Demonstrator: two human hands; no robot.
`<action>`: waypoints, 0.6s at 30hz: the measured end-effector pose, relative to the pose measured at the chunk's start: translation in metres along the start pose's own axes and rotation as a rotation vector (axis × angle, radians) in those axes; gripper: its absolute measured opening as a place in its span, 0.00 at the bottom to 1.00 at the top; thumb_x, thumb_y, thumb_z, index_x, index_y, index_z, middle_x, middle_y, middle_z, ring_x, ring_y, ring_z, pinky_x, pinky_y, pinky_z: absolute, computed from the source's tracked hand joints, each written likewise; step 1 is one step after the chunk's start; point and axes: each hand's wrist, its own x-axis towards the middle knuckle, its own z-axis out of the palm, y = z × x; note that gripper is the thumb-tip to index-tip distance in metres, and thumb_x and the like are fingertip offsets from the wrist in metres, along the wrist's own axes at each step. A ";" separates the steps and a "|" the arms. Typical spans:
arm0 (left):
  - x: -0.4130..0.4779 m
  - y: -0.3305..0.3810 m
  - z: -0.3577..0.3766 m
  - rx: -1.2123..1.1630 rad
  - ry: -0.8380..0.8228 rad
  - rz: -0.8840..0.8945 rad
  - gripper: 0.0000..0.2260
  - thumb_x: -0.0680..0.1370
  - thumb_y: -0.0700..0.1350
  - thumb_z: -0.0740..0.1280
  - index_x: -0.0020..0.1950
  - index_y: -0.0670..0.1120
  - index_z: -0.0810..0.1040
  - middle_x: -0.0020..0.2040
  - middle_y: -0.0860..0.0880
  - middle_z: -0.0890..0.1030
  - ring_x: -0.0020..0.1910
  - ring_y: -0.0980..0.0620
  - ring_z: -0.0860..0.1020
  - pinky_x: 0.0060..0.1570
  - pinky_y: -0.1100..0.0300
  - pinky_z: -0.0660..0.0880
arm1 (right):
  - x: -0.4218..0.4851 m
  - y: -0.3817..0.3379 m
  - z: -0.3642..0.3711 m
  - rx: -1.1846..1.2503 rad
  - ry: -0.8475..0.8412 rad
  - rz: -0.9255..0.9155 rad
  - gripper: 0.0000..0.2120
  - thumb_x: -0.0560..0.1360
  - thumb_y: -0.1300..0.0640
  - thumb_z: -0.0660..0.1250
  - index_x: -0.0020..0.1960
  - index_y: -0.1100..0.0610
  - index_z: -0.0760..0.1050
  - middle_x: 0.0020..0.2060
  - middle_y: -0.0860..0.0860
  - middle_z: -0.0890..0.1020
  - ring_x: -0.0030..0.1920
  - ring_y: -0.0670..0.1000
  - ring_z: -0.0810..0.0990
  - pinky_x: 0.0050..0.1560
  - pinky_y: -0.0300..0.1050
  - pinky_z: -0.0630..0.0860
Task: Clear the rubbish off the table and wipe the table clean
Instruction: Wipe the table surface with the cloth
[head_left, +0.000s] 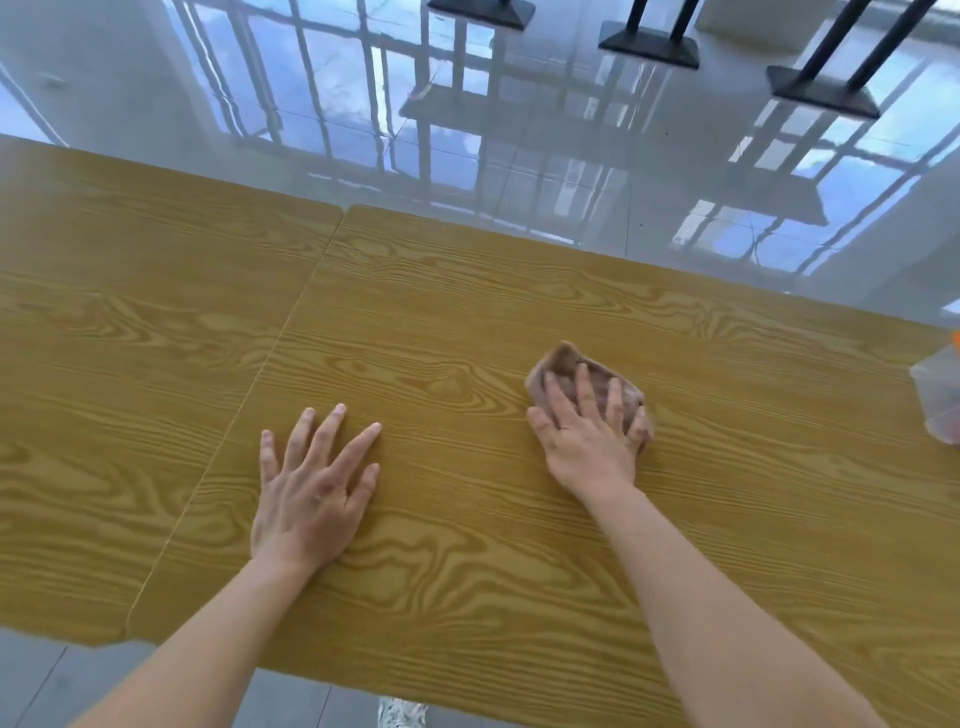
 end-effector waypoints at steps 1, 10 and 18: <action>-0.001 0.000 0.000 0.000 -0.001 0.003 0.23 0.79 0.63 0.50 0.75 0.65 0.61 0.79 0.51 0.59 0.79 0.45 0.52 0.75 0.34 0.46 | -0.014 -0.022 0.007 -0.023 0.008 -0.086 0.27 0.79 0.31 0.37 0.76 0.32 0.39 0.79 0.42 0.36 0.78 0.57 0.33 0.72 0.67 0.34; -0.001 -0.002 0.000 -0.006 -0.023 0.010 0.24 0.79 0.63 0.49 0.76 0.65 0.61 0.79 0.51 0.60 0.79 0.45 0.52 0.75 0.35 0.47 | -0.032 0.002 0.021 -0.115 0.150 -0.334 0.25 0.78 0.31 0.33 0.75 0.28 0.42 0.79 0.42 0.41 0.80 0.54 0.43 0.74 0.64 0.44; 0.066 0.027 -0.010 -0.026 -0.008 -0.015 0.20 0.79 0.60 0.55 0.71 0.60 0.68 0.75 0.47 0.63 0.77 0.43 0.55 0.71 0.28 0.51 | 0.016 -0.075 0.003 -0.004 0.031 -0.230 0.27 0.79 0.31 0.38 0.77 0.32 0.40 0.79 0.42 0.37 0.78 0.56 0.33 0.72 0.67 0.33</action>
